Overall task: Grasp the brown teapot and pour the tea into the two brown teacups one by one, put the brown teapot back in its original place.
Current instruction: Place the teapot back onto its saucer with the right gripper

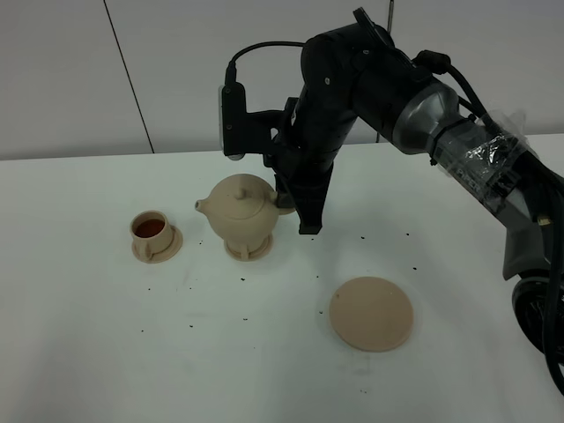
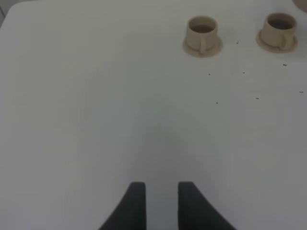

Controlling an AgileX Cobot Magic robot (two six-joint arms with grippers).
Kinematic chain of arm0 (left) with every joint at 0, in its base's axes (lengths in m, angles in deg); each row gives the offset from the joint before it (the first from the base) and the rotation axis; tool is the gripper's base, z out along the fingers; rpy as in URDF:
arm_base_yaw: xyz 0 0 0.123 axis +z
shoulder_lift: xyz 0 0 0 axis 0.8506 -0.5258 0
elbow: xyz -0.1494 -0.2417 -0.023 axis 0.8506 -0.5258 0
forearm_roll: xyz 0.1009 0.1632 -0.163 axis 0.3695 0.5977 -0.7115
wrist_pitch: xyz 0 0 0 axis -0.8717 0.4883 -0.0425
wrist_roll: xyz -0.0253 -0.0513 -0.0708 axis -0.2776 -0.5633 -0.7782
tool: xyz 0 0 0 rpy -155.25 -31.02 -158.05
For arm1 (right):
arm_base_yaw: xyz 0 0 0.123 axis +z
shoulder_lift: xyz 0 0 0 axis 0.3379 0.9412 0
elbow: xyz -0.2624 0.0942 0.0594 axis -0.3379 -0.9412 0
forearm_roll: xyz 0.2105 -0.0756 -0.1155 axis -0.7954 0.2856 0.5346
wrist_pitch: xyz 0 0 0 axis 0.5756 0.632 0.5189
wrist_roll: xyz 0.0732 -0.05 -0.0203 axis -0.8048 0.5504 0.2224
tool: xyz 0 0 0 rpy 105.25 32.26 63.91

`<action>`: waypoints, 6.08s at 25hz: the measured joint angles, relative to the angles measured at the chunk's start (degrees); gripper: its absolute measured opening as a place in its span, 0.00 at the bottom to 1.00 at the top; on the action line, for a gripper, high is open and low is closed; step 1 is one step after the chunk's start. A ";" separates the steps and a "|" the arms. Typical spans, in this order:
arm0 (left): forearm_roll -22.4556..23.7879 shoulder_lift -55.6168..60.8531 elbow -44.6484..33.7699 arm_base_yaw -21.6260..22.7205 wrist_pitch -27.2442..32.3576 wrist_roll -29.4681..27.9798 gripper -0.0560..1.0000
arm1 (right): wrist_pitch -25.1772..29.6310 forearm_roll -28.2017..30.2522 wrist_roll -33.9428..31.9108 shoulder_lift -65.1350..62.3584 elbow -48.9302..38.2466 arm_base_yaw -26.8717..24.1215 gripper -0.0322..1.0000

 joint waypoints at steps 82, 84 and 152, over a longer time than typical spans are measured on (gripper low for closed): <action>0.00 0.00 0.00 0.00 0.00 0.00 0.28 | -30.31 4.14 -23.43 -33.67 -66.24 -7.43 0.12; 0.00 0.00 0.00 0.00 0.00 0.00 0.28 | -32.71 4.14 -23.43 -33.67 -68.76 -7.43 0.12; 0.00 0.00 0.00 0.00 0.00 0.00 0.28 | -29.99 3.82 -19.68 -26.08 -64.75 -7.43 0.12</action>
